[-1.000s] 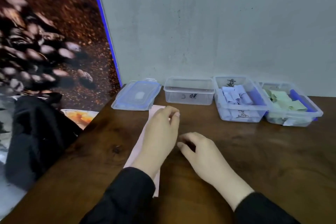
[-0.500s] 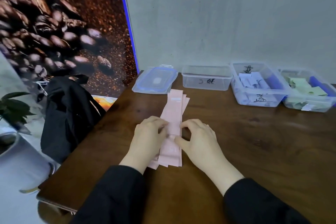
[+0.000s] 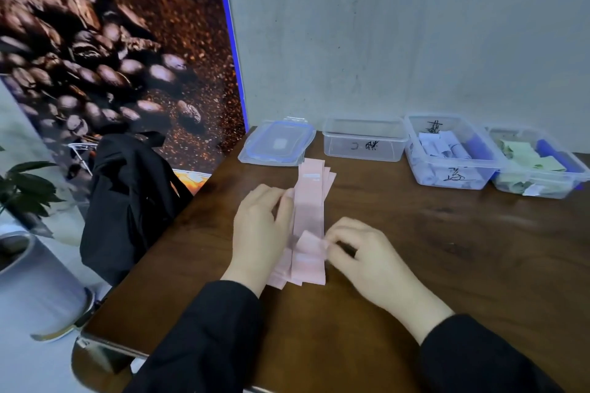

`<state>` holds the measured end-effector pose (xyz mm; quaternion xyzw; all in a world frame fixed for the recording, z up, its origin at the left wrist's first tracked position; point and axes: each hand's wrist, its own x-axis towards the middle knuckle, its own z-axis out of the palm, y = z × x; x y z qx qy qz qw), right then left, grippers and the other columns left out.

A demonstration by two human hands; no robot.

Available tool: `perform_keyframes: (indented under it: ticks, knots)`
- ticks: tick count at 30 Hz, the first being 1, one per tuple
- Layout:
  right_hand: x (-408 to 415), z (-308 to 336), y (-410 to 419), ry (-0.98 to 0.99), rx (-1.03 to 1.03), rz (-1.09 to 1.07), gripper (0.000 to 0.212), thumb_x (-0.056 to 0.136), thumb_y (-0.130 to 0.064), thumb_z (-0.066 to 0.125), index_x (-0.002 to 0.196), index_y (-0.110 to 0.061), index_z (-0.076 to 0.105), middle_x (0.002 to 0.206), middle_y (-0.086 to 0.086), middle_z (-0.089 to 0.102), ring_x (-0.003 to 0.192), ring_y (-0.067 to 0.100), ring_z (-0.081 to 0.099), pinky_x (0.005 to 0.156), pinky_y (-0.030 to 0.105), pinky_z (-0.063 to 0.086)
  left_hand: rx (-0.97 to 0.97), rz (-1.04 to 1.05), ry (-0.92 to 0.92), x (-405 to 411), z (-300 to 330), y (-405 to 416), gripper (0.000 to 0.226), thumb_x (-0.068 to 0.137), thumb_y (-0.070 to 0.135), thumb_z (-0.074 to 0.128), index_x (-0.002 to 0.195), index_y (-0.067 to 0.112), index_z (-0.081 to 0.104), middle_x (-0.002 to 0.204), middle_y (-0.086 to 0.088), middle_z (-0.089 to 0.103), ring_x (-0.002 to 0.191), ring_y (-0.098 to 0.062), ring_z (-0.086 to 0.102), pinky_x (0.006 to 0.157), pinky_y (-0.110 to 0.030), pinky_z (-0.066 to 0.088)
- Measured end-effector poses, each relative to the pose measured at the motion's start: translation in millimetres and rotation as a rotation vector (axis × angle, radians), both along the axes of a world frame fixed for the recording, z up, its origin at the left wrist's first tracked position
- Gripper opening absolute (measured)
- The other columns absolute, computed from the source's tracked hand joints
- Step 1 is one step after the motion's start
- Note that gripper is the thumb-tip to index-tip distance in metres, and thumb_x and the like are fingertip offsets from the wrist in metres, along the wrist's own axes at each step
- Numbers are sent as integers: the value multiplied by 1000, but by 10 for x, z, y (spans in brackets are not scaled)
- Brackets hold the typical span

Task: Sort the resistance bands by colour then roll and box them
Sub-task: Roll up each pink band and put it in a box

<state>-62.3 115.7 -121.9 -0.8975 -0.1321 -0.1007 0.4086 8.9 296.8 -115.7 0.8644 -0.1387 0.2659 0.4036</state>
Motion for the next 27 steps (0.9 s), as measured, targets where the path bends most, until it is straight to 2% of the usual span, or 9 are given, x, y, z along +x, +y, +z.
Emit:
perform_keyframes:
  ticks: [2,5,8,12,15,17,21,25,27]
  knots:
    - [-12,126,-40,-75,163,-196,21,97,-22,62,78,-29,67,82,-12,65,81,8,62,71,22,48,-136,21,-17,-168,210,-51,38,100,32,51,72,11,63,65,2,56,66,-19,54,62,-42,47]
    - [-70,352,-136,-201,241,-340,20,97,-22,63,79,-26,68,78,-12,65,78,9,61,65,17,44,-215,-92,254,-405,521,-261,39,101,40,51,73,21,70,68,8,67,70,-8,64,66,-29,53]
    - [-184,518,-188,-349,104,-282,17,98,-21,61,83,-22,68,82,-13,62,82,11,59,70,23,46,-375,-337,466,-590,771,-515,33,99,37,55,82,20,77,81,3,74,83,-15,72,79,-39,61]
    - [-343,646,-274,-428,-63,-206,16,100,-16,57,105,-17,72,102,-13,61,100,11,57,87,30,49,-447,-504,498,-783,1028,-781,26,101,24,57,85,15,76,76,-3,71,72,-12,65,61,-20,54]
    - [-488,764,-433,-504,93,-318,13,99,-15,62,96,-21,73,99,-14,64,98,8,61,83,19,46,-365,-508,435,-782,1119,-881,29,102,22,53,86,12,74,82,-12,72,84,-28,67,80,-42,59]
    - [-544,842,-592,-424,213,-422,13,95,-21,68,105,-30,68,106,-20,62,106,-1,58,83,14,43,-286,-494,419,-748,1169,-907,27,101,22,51,88,22,75,83,-2,74,88,-24,68,90,-47,54]
    - [-574,937,-869,-16,327,-174,45,91,-35,74,132,-39,58,133,-29,59,129,-9,48,110,25,37,-171,-561,382,-673,1341,-979,17,98,30,56,91,31,72,84,6,74,76,-17,65,74,-39,52]
    - [-600,982,-920,22,403,-153,4,91,-24,75,93,-21,73,97,-4,76,95,15,70,96,36,52,-118,-581,269,-583,1609,-1104,9,92,31,64,87,28,71,73,6,68,67,-14,57,68,-35,48]
    - [-607,988,-939,12,378,-194,15,90,-29,76,83,-18,70,88,4,72,82,20,65,83,35,49,-75,-563,201,-561,1762,-1166,10,94,27,65,87,27,73,75,1,68,66,-11,55,66,-30,46]
